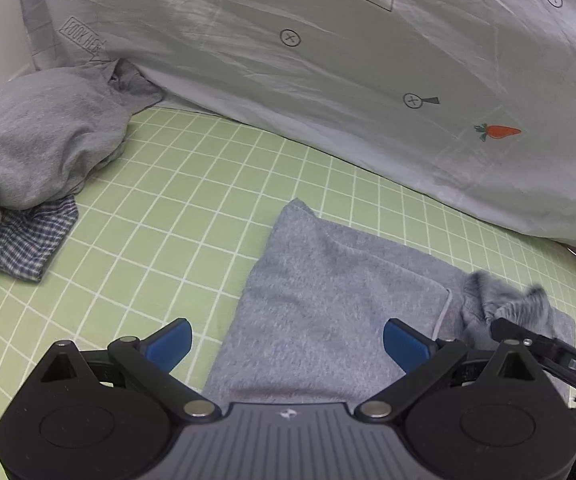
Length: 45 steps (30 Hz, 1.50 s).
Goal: Fold clothes
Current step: 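Lift the waistband with the right tool and fold it over the garment, then open, then grasp the edge of the folded grey bundle with the left tool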
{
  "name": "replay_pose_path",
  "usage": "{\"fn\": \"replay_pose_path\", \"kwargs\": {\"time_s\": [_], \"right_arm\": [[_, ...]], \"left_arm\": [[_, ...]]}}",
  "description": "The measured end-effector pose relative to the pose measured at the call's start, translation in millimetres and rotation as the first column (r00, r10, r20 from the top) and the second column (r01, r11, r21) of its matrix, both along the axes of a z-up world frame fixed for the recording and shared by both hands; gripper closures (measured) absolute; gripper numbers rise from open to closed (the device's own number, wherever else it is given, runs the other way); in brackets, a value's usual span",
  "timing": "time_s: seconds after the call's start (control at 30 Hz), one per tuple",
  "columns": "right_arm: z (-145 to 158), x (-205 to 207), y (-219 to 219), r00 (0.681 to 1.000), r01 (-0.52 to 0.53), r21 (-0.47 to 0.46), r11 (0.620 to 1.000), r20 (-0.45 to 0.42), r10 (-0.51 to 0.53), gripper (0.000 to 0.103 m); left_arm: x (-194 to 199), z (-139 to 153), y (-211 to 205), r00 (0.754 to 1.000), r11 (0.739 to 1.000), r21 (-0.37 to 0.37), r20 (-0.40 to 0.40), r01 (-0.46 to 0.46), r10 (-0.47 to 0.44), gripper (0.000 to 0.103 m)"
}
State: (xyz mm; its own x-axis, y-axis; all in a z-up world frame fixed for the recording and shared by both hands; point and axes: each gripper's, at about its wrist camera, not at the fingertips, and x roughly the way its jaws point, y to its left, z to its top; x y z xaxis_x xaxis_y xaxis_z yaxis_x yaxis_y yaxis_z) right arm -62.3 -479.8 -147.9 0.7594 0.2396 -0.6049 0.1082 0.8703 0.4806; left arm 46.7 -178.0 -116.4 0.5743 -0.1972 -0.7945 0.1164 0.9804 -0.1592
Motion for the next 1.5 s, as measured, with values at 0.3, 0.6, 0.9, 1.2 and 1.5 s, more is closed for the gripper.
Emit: {"fn": "replay_pose_path", "kwargs": {"time_s": [0.3,0.6,0.9,1.2,1.5], "right_arm": [[-3,-20,-39,0.942,0.252,-0.344,0.905,-0.129,-0.311,0.024],[-37,-28,-20,0.903,0.144,-0.406,0.903,-0.319,-0.287,0.016],[-22,-35,-42,0.857,0.290,-0.376,0.880,-0.306,-0.414,0.006],[-21,-26,-44,0.845,0.281,-0.390,0.877,-0.332,-0.419,0.006],[-20,-22,-46,0.833,0.282,-0.392,0.876,-0.353,-0.426,0.006]], "left_arm": [[6,-7,6,0.999,1.000,0.024,-0.030,-0.014,0.015,0.002],[19,-25,14,0.994,0.992,0.121,-0.102,-0.038,0.051,0.002],[48,-49,13,0.988,0.994,0.107,-0.156,-0.005,0.022,0.002],[65,-73,-1,0.980,0.997,0.045,-0.194,0.064,-0.054,0.004],[67,-87,-2,0.970,0.998,-0.060,-0.240,0.028,-0.042,0.032]]}}
